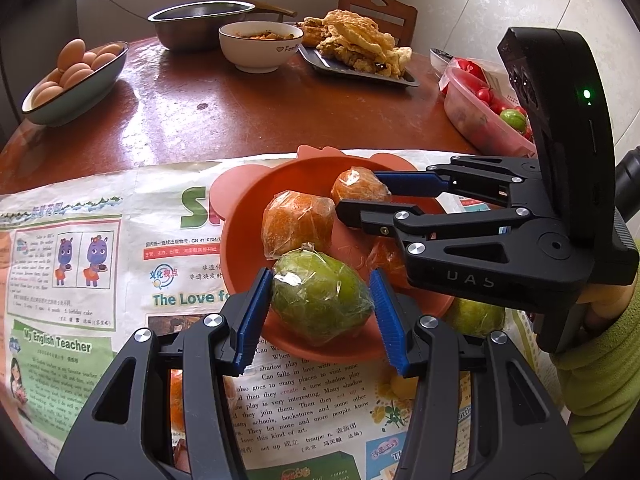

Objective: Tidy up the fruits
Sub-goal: 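Lower both fruits into the orange plate and open both tools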

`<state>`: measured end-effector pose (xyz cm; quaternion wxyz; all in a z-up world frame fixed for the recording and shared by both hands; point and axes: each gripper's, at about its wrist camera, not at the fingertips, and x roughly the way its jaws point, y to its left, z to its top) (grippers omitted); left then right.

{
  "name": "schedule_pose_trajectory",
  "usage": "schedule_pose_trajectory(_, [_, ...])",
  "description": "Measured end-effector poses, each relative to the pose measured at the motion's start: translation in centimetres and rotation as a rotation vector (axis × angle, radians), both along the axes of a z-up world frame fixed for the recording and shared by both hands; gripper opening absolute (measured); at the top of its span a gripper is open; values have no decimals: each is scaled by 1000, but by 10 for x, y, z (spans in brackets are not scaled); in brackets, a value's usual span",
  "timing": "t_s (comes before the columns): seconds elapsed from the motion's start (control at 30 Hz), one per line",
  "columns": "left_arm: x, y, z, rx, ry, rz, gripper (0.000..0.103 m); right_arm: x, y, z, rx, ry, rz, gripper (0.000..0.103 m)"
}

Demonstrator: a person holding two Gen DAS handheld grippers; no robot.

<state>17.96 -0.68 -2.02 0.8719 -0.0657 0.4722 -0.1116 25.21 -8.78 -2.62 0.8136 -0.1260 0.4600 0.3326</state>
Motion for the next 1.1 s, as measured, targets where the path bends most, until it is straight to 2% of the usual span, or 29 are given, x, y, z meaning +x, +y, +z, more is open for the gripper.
schedule_pose_trajectory(0.5, [0,-2,1,7,4,1,42,-5,-7,7,9,-22,-20,53])
schedule_pose_trajectory(1.0, [-4,2,7,4,-5,12,42,-13,-13,22,28,-61,-36,61])
schedule_pose_trajectory(1.1, [-5,3,9,10,-11,13,47,-13,-15,26,31,-68,-42,63])
